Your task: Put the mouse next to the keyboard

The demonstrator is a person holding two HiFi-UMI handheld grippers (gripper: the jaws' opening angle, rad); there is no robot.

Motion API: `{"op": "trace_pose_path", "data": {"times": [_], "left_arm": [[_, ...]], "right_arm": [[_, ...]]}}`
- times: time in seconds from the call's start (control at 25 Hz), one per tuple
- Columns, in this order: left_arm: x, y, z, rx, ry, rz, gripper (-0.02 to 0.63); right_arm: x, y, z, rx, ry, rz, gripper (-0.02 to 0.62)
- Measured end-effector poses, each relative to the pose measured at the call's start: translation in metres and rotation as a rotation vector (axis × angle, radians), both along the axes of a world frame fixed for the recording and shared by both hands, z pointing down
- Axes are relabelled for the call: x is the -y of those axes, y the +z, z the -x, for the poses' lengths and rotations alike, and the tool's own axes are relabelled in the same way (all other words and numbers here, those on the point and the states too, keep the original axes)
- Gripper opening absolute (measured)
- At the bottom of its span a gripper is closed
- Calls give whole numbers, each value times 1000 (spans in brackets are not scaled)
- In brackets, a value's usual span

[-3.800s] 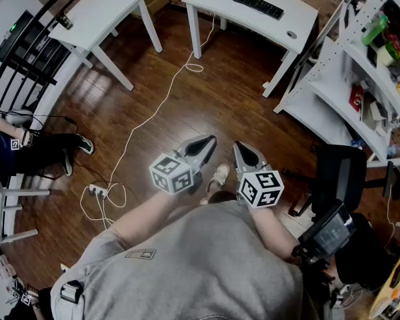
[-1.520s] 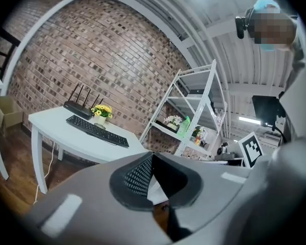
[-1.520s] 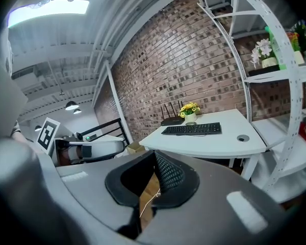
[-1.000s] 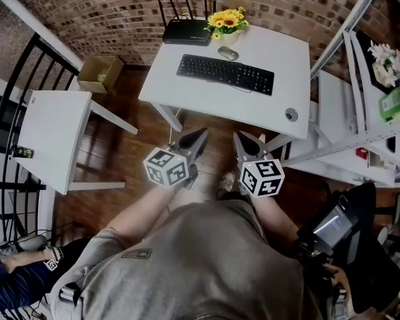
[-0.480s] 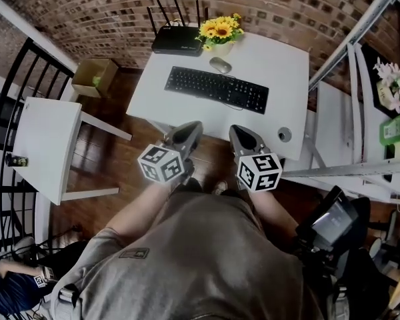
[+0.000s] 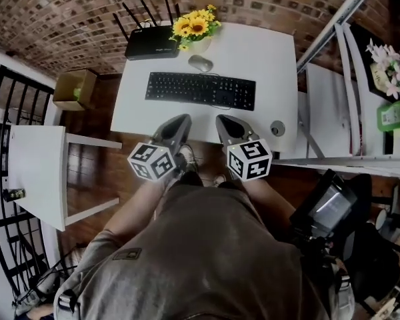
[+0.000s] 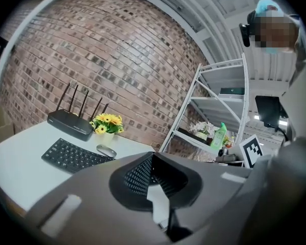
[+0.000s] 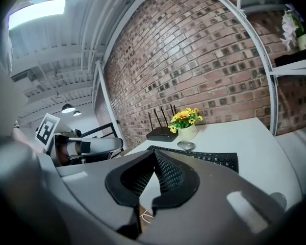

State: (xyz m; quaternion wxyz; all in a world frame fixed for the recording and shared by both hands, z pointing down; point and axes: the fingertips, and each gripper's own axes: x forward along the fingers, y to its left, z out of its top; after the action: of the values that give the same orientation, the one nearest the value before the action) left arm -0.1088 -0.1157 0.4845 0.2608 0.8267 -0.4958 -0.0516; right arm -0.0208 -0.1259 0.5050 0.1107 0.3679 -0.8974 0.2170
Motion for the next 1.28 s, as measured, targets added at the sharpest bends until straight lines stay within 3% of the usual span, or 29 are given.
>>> {"op": "trace_pose_path", "data": {"times": [0.4, 0.68, 1.12, 1.28], "left_arm": [[75, 13, 40, -25, 85, 35, -8], [110, 27, 72, -31, 144, 75, -8], [145, 48, 88, -29, 95, 128, -8], [153, 57, 92, -23, 72, 147, -7]], "right_arm": [[78, 10, 30, -82, 75, 23, 11], [122, 26, 62, -197, 68, 15, 12], [190, 60, 94, -364, -130, 6, 14], [211, 81, 103, -415, -218, 20, 88]]}}
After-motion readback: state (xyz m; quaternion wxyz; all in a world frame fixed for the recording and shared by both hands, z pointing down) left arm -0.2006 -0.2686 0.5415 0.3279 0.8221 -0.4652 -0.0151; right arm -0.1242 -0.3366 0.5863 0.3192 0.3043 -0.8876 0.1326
